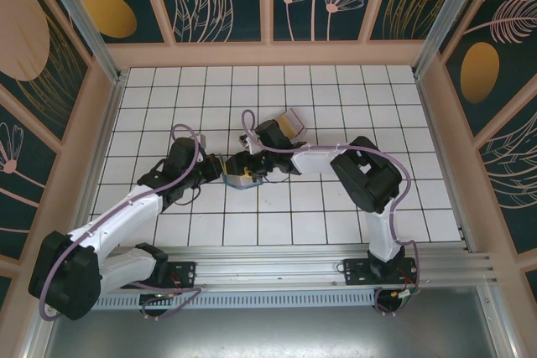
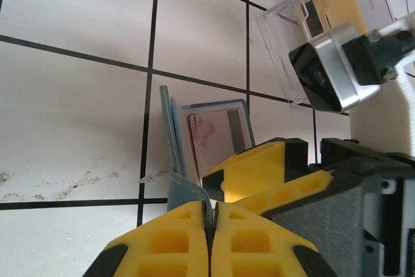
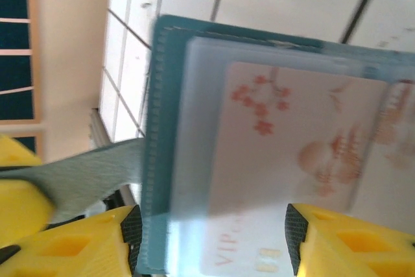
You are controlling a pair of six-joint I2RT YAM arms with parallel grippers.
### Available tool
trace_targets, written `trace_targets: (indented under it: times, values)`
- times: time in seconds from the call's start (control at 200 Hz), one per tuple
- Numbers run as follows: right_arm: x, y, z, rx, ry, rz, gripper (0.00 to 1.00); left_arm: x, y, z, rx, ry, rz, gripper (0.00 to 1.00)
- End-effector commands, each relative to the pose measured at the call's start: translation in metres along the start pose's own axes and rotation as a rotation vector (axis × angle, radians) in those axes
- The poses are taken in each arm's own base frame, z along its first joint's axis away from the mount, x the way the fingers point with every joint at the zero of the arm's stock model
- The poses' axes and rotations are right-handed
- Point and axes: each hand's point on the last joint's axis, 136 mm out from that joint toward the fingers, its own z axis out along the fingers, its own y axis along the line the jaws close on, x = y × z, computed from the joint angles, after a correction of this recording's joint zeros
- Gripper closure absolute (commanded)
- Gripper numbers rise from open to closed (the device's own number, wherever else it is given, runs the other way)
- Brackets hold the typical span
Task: Put the credit cards into the card holder
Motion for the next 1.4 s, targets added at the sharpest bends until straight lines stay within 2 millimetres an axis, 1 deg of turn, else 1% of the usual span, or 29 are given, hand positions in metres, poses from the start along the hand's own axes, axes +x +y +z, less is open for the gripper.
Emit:
trace_targets:
  times: [0.0, 0.16, 0.305, 0.4, 0.641, 0.736, 0.896, 1.036, 1.136, 1.356, 1.391]
  values:
    - [0.004, 0.005, 0.002, -0.093, 0.02, 0.023, 0.38, -0.013, -0.019, -0.006, 0.073, -0.029, -0.026, 1.0]
    - [0.004, -0.012, 0.002, -0.044, 0.012, 0.055, 0.38, -0.016, -0.029, -0.008, 0.113, -0.027, -0.035, 1.0]
    - [0.004, -0.012, -0.002, -0.047, 0.003, 0.057, 0.38, -0.021, -0.036, -0.011, 0.127, -0.033, -0.033, 1.0]
    - [0.002, -0.01, -0.005, -0.036, -0.003, 0.035, 0.38, -0.021, -0.035, -0.011, 0.121, -0.033, -0.032, 1.0]
    - [-0.001, -0.013, -0.018, 0.007, -0.03, 0.008, 0.37, -0.02, -0.03, -0.01, 0.095, -0.031, -0.029, 1.0]
    - [-0.001, -0.018, -0.024, 0.045, -0.044, -0.006, 0.37, -0.02, -0.028, -0.011, 0.088, -0.034, -0.028, 1.0]
    - [0.0, -0.023, -0.026, 0.09, -0.041, -0.026, 0.36, -0.018, -0.026, -0.01, 0.082, -0.031, -0.028, 1.0]
    - [-0.001, -0.018, -0.03, 0.082, -0.054, -0.049, 0.37, -0.017, -0.024, -0.008, 0.074, -0.029, -0.03, 1.0]
    - [-0.004, -0.006, -0.033, 0.05, -0.063, -0.07, 0.36, -0.016, -0.023, -0.007, 0.071, -0.027, -0.031, 1.0]
    - [-0.004, 0.025, -0.029, -0.029, -0.025, -0.145, 0.36, -0.012, -0.019, -0.001, 0.062, -0.015, -0.03, 1.0]
    - [-0.004, 0.027, -0.029, -0.038, -0.024, -0.144, 0.36, -0.011, -0.017, 0.0, 0.056, -0.013, -0.031, 1.0]
